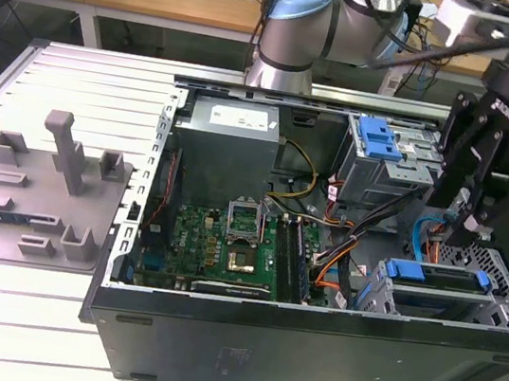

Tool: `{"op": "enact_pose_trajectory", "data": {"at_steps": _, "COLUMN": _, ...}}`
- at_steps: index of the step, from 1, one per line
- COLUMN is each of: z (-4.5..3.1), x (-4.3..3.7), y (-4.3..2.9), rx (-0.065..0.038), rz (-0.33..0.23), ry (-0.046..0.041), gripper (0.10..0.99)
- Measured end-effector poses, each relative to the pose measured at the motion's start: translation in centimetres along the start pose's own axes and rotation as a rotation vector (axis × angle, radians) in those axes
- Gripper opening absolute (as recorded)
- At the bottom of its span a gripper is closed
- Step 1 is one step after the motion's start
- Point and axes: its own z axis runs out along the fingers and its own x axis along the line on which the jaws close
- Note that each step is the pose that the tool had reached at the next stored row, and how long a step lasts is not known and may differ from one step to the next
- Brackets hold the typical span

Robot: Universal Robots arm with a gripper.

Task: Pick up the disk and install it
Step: 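Insert the first disk wire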

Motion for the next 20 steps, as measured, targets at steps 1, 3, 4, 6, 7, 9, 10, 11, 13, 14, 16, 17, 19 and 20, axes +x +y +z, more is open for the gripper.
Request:
{"op": "enact_pose_trajectory", "data": {"at_steps": 1, "z": -0.13, "x": -0.76, "y": 0.03, "rx": 0.001, "rz": 0.001, "ry": 0.0189, "gripper": 0.565}}
{"op": "enact_pose_trajectory", "data": {"at_steps": 3, "z": -0.4, "x": -2.89, "y": 0.06, "rx": 0.003, "rz": 0.003, "ry": 0.0725, "gripper": 0.565}}
{"op": "enact_pose_trajectory", "data": {"at_steps": 4, "z": -0.52, "x": -3.87, "y": 0.01, "rx": 0.006, "rz": 0.004, "ry": 0.105, "gripper": 0.565}}
{"op": "enact_pose_trajectory", "data": {"at_steps": 6, "z": -0.64, "x": -4.81, "y": -0.07, "rx": 0.022, "rz": 0.009, "ry": 0.1326, "gripper": 0.565}}
{"op": "enact_pose_trajectory", "data": {"at_steps": 7, "z": -0.65, "x": -4.88, "y": -0.07, "rx": 0.03, "rz": 0.012, "ry": 0.1364, "gripper": 0.565}}
{"op": "enact_pose_trajectory", "data": {"at_steps": 9, "z": -0.64, "x": -4.96, "y": -0.06, "rx": 0.052, "rz": 0.034, "ry": 0.1409, "gripper": 0.565}}
{"op": "enact_pose_trajectory", "data": {"at_steps": 10, "z": -0.6, "x": -4.97, "y": -0.07, "rx": 0.055, "rz": 0.044, "ry": 0.1415, "gripper": 0.565}}
{"op": "enact_pose_trajectory", "data": {"at_steps": 11, "z": -0.56, "x": -4.98, "y": -0.07, "rx": 0.056, "rz": 0.052, "ry": 0.1421, "gripper": 0.565}}
{"op": "enact_pose_trajectory", "data": {"at_steps": 13, "z": -0.39, "x": -5.36, "y": -0.06, "rx": 0.056, "rz": 0.061, "ry": 0.1543, "gripper": 0.565}}
{"op": "enact_pose_trajectory", "data": {"at_steps": 14, "z": -0.38, "x": -5.98, "y": -0.04, "rx": 0.057, "rz": 0.061, "ry": 0.1701, "gripper": 0.565}}
{"op": "enact_pose_trajectory", "data": {"at_steps": 16, "z": -0.43, "x": -6.84, "y": -0.04, "rx": 0.058, "rz": 0.061, "ry": 0.1894, "gripper": 0.565}}
{"op": "enact_pose_trajectory", "data": {"at_steps": 17, "z": -0.43, "x": -7.55, "y": -0.04, "rx": 0.059, "rz": 0.061, "ry": 0.2033, "gripper": 0.565}}
{"op": "enact_pose_trajectory", "data": {"at_steps": 19, "z": 0.3, "x": -7.92, "y": -0.17, "rx": 0.06, "rz": 0.061, "ry": 0.2071, "gripper": 0.549}}
{"op": "enact_pose_trajectory", "data": {"at_steps": 20, "z": 0.4, "x": -7.95, "y": -0.47, "rx": 0.06, "rz": 0.061, "ry": 0.207, "gripper": 0.482}}
